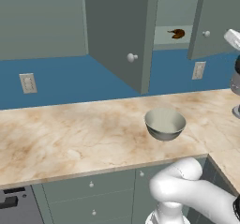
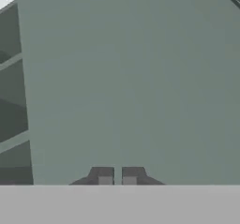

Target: Open the cabinet. Pick the banana and kiwi from the cabinet and place them into the bowl. Then close the cabinet.

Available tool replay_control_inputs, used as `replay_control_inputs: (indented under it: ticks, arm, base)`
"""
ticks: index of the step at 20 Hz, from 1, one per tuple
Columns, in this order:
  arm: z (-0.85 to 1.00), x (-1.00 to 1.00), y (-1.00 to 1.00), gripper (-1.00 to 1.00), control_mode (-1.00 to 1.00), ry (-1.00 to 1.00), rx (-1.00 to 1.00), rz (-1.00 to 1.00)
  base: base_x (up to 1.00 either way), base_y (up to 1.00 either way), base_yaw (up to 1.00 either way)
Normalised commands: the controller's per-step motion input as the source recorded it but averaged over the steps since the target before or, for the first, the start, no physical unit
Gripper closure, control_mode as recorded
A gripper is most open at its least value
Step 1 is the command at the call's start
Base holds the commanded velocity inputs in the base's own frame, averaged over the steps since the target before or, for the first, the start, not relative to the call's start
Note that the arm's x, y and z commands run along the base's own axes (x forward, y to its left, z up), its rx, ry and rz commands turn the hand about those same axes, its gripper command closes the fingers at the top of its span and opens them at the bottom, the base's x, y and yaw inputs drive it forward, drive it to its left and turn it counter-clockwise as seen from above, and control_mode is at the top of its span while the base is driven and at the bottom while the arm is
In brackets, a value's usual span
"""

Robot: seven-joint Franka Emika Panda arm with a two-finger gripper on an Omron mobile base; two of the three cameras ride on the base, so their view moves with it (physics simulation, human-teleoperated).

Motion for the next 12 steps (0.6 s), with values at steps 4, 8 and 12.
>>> replay_control_inputs:
  ticks: [4,8,12]
  arm:
    - [0.29,-0.86,-0.92,1.0,-1.0,-0.04,0.13,0.06]
    - [0.03,-0.37,0.29,1.0,-1.0,-0.11,-0.04,0.0]
    - [-0.3,-0.28,1.0,-1.0,-1.0,-0.01,-0.43,0.0]
  base:
    - [0.0,0.0,0.0]
    - [0.0,0.0,0.0]
    - [0.0,0.0,0.0]
